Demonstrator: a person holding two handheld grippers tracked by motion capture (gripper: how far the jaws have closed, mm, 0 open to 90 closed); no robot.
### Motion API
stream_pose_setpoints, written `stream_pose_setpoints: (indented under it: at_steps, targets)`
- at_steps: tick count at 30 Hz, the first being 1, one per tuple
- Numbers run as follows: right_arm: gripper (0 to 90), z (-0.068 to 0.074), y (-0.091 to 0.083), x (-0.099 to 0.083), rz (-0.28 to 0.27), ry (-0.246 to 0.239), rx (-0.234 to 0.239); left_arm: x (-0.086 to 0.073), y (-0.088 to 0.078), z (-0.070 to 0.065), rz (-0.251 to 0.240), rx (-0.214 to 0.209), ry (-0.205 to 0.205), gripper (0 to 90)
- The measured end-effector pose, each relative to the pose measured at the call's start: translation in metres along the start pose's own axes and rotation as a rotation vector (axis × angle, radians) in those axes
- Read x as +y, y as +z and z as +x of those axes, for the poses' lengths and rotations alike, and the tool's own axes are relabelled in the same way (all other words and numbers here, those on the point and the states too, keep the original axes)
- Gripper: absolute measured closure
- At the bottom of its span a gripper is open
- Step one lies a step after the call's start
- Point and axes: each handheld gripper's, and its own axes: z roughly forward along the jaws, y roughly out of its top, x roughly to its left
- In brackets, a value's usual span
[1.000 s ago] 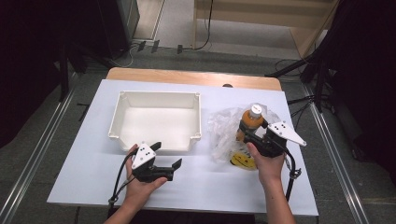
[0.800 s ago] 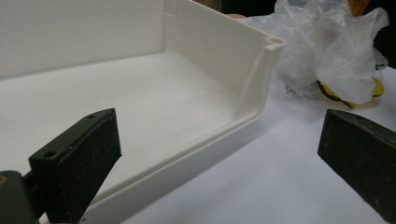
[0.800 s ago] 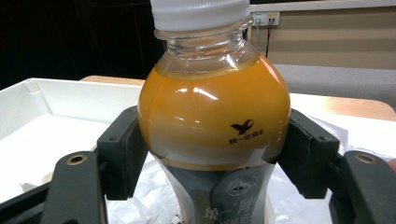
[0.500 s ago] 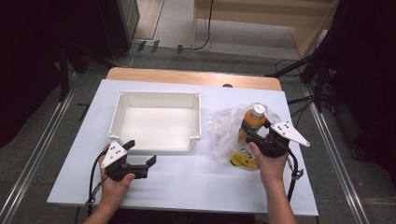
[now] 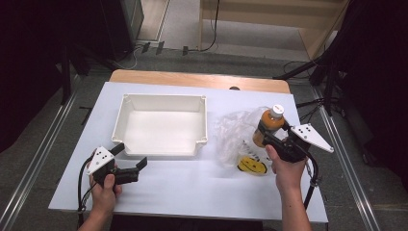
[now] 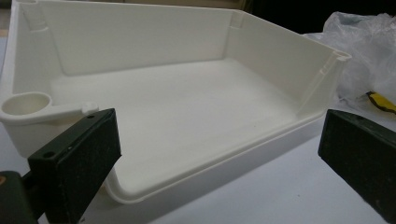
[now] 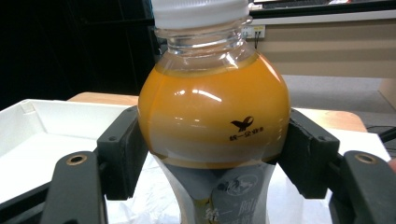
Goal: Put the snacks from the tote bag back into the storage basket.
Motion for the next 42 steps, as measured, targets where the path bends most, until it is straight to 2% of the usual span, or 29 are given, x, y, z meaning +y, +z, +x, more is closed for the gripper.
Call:
stream_pose_setpoints:
  at_steps: [7, 10, 13, 18, 23, 28, 35, 42]
  targets:
    - [31.7, 0.003, -0.008, 0.006, -0.005, 0.002, 0.004, 0.0, -0.002, 0.001, -0.006, 0.005, -0.014, 0.0]
    - [31.7, 0.007, -0.009, 0.009, -0.009, 0.006, 0.013, 0.0, -0.004, 0.001, 0.001, 0.016, 0.013, 0.0]
    - [31.7, 0.012, -0.01, 0.012, -0.008, 0.015, 0.026, 0.0, -0.005, 0.003, -0.001, 0.026, 0.021, 0.0]
    - [31.7, 0.021, -0.009, 0.018, -0.014, 0.01, 0.049, 0.0, -0.007, 0.008, -0.008, 0.037, 0.006, 0.0]
    - [31.7, 0.033, -0.005, 0.021, -0.011, -0.006, 0.068, 0.0, -0.012, 0.011, -0.01, 0.062, 0.024, 0.0]
    - [31.6, 0.042, -0.001, 0.022, 0.003, 0.005, 0.082, -0.001, -0.015, 0.013, -0.006, 0.083, 0.05, 0.0]
    - [31.6, 0.054, 0.007, 0.024, 0.0, 0.005, 0.104, -0.002, -0.015, 0.019, -0.017, 0.079, 0.006, 0.0]
    - [31.6, 0.063, 0.018, 0.023, 0.009, 0.003, 0.128, -0.002, -0.014, 0.019, -0.015, 0.077, 0.012, 0.0]
